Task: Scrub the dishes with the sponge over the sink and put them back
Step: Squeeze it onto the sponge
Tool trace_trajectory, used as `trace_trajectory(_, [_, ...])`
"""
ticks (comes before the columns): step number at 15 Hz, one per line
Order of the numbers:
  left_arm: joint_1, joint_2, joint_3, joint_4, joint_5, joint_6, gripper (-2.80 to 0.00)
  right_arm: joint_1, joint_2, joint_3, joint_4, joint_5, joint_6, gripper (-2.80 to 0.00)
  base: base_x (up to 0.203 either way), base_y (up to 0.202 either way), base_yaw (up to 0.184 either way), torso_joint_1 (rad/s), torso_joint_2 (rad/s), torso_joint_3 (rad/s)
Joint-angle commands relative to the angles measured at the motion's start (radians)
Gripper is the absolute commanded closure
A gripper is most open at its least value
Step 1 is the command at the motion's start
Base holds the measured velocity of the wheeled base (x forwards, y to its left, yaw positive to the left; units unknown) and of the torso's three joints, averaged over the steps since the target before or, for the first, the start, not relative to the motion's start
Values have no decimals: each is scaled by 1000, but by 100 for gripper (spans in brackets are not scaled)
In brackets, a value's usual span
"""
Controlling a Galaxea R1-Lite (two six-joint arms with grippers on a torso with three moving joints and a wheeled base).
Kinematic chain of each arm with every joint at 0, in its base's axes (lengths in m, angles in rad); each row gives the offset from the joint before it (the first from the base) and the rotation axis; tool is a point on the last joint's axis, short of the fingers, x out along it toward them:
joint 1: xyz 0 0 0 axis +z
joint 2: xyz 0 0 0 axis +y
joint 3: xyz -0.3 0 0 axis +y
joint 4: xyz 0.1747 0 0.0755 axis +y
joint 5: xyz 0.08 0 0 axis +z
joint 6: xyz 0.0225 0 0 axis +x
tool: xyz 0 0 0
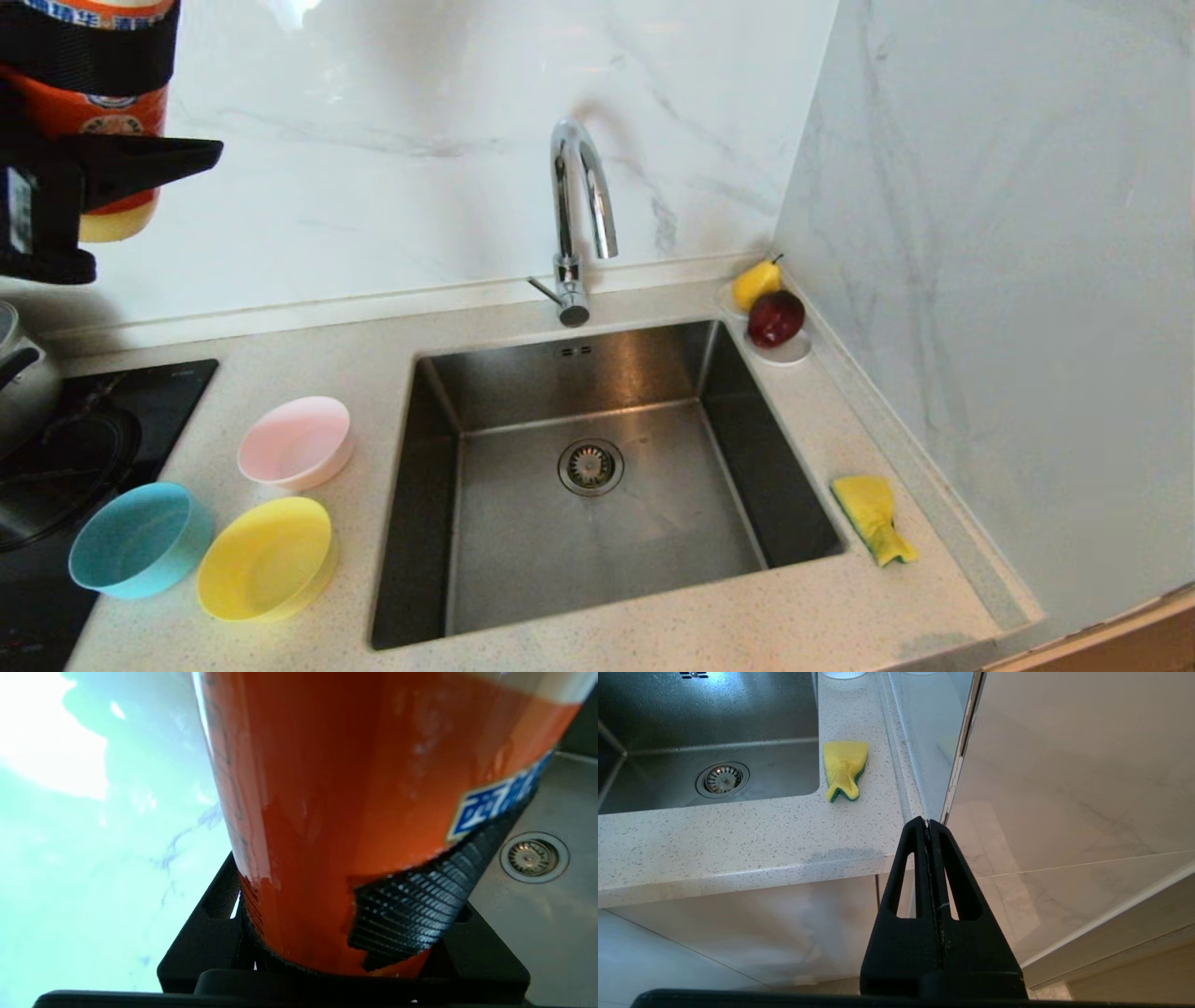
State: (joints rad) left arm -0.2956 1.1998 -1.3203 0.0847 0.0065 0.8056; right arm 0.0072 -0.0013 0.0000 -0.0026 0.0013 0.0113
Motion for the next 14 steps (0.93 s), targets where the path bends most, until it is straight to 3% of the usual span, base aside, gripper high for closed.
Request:
trace_trajectory(1, [-24, 81, -45, -1, 1, 15, 0, 0, 0, 0, 0, 0, -1, 0, 0, 0, 0, 0, 0, 0])
trace_trajectory(5, [-89, 196, -131, -20, 36, 92, 0, 0, 0, 0, 0, 0, -1, 0, 0, 0, 0, 0, 0, 0])
trace_trajectory(11, [-293, 407, -385, -23, 212, 116, 0, 0, 0, 0, 0, 0, 1, 0, 0, 0, 0, 0, 0, 0])
trace_trajectory(14, [-384, 465, -422, -34, 288, 146, 0, 0, 0, 0, 0, 0, 1, 0, 0, 0, 0, 0, 0, 0])
